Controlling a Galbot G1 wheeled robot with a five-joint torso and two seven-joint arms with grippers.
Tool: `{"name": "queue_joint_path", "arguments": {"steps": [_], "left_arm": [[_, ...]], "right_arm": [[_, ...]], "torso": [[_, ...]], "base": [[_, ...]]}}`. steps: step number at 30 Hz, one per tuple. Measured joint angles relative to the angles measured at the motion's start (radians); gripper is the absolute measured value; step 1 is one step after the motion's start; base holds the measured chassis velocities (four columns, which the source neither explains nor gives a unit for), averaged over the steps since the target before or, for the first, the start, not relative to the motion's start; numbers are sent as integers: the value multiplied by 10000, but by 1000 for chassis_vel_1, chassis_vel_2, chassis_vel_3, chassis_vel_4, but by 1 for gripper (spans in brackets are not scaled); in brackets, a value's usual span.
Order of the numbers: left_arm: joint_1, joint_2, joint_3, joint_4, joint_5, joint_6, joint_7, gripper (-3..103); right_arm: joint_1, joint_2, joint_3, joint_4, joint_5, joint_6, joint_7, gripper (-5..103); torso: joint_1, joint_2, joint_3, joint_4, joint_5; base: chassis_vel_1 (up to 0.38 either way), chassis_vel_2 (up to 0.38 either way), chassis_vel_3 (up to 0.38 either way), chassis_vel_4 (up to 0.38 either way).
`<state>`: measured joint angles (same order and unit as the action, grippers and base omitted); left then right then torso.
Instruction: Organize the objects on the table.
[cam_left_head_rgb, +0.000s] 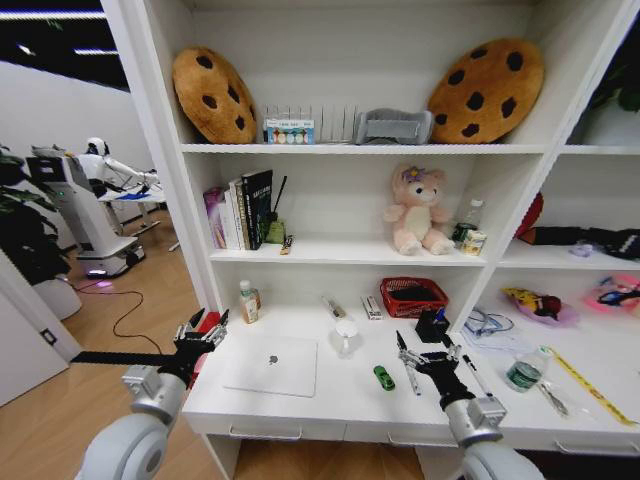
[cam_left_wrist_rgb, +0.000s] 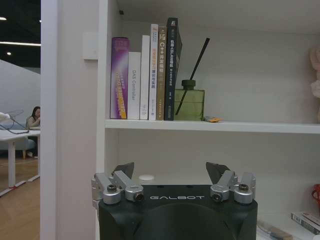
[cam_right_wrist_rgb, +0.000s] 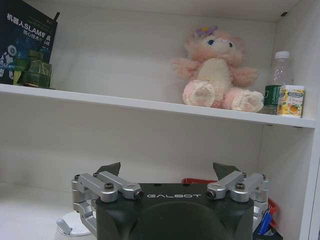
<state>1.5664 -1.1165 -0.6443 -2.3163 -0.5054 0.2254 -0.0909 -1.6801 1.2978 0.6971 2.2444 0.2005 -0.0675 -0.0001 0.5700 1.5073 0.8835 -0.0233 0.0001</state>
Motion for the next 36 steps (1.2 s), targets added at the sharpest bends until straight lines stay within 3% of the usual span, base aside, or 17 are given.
{"name": "queue_joint_path", "arguments": {"steps": [6,36], "left_arm": [[428,-460,26,100,548,-295,208,99],[670,-517,-28,80,786,-358,201,100]], "right_arm": [[-97,-7,76,85,-5,-7,-8,100],[-742,204,84,501,-156,23,18,100]], "torso": [[0,0,0,1,-1],[0,-1,1,1,-1]], "base": [[0,0,0,0],[0,0,0,0]]}}
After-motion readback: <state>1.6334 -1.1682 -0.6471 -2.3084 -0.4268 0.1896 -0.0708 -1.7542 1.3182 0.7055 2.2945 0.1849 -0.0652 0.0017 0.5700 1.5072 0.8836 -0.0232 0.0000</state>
